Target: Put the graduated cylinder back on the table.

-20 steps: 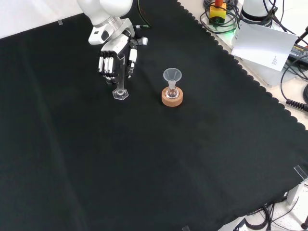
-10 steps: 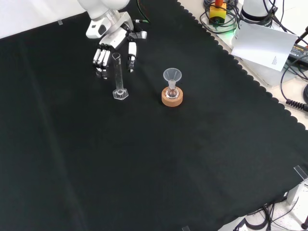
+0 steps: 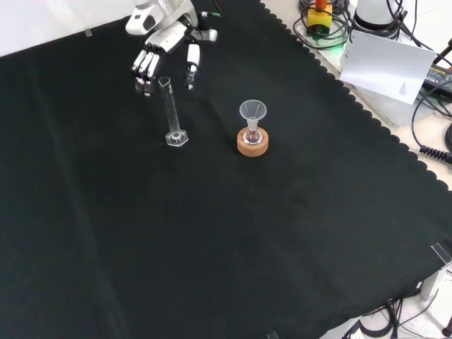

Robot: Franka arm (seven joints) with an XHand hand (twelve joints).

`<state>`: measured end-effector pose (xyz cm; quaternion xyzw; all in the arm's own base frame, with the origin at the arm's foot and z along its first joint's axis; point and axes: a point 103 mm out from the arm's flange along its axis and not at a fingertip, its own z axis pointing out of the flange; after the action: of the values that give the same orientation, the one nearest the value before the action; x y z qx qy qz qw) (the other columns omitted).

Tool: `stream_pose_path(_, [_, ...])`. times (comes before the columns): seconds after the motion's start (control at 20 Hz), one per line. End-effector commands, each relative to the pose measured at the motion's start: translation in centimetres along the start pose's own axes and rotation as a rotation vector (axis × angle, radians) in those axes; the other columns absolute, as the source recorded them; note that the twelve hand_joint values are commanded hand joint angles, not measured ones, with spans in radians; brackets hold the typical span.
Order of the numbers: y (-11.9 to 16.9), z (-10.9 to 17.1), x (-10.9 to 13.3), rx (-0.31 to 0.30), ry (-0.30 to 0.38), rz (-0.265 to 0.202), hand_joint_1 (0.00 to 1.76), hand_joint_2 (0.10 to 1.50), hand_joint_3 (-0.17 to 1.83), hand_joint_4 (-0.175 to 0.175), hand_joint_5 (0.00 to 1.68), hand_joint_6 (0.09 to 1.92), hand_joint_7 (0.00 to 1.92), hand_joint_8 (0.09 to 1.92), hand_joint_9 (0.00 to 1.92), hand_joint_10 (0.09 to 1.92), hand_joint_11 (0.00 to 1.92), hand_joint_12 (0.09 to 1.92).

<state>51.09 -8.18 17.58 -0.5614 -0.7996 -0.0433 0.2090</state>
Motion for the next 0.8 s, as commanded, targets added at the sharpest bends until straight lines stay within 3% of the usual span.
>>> stream_pose_path(0.05, [-5.2,-3.7,0.6,-0.139,-0.051,0.087,0.76,0.97,-0.17,-0.066,0.32,0.09,0.09,0.65,0.63,0.09,0.18,1.37])
stream_pose_path(0.2, [-7.5,-5.2,1.6,-0.164,-0.100,0.113,0.77,0.97,-0.17,-0.068,0.34,0.09,0.11,0.66,0.64,0.09,0.18,1.37])
stream_pose_path(0.8, [-15.7,-7.9,6.5,-0.249,-0.161,0.179,0.76,0.98,-0.17,-0.069,0.35,0.09,0.12,0.66,0.65,0.09,0.18,1.37])
